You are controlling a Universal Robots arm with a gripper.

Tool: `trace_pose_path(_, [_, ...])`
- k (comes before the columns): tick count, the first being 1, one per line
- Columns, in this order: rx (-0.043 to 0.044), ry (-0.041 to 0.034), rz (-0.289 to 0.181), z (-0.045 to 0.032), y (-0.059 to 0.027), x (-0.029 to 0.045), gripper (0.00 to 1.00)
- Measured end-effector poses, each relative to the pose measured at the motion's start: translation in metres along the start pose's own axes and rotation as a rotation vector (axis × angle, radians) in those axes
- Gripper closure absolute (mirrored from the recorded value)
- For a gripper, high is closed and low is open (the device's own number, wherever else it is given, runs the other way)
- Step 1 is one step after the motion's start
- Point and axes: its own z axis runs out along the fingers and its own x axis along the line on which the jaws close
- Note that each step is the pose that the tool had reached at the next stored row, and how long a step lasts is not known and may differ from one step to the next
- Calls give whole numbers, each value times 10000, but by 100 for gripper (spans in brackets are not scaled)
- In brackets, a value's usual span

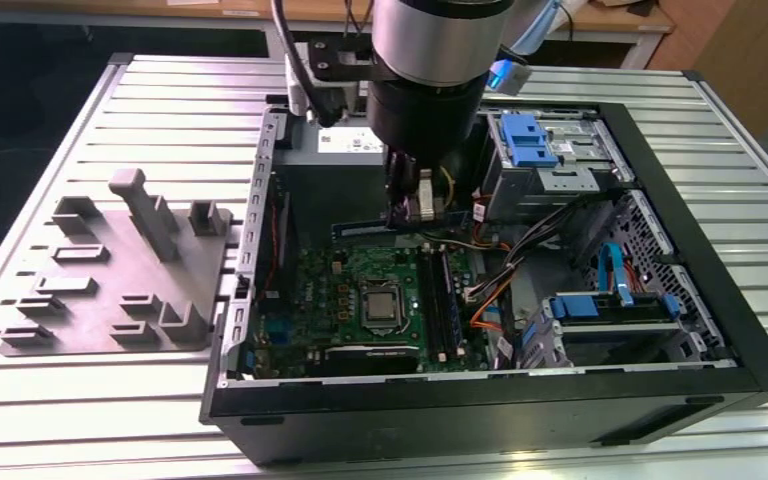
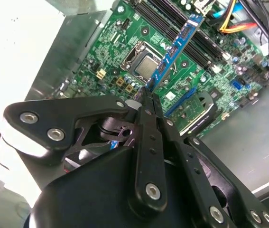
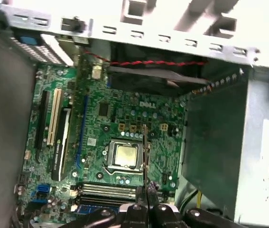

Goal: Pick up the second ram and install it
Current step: 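Insert the second ram into the second slot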

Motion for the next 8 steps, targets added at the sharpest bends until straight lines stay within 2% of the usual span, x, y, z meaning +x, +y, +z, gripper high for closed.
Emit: trace_pose_path(8, [109, -43, 1452, 18, 0, 2, 88])
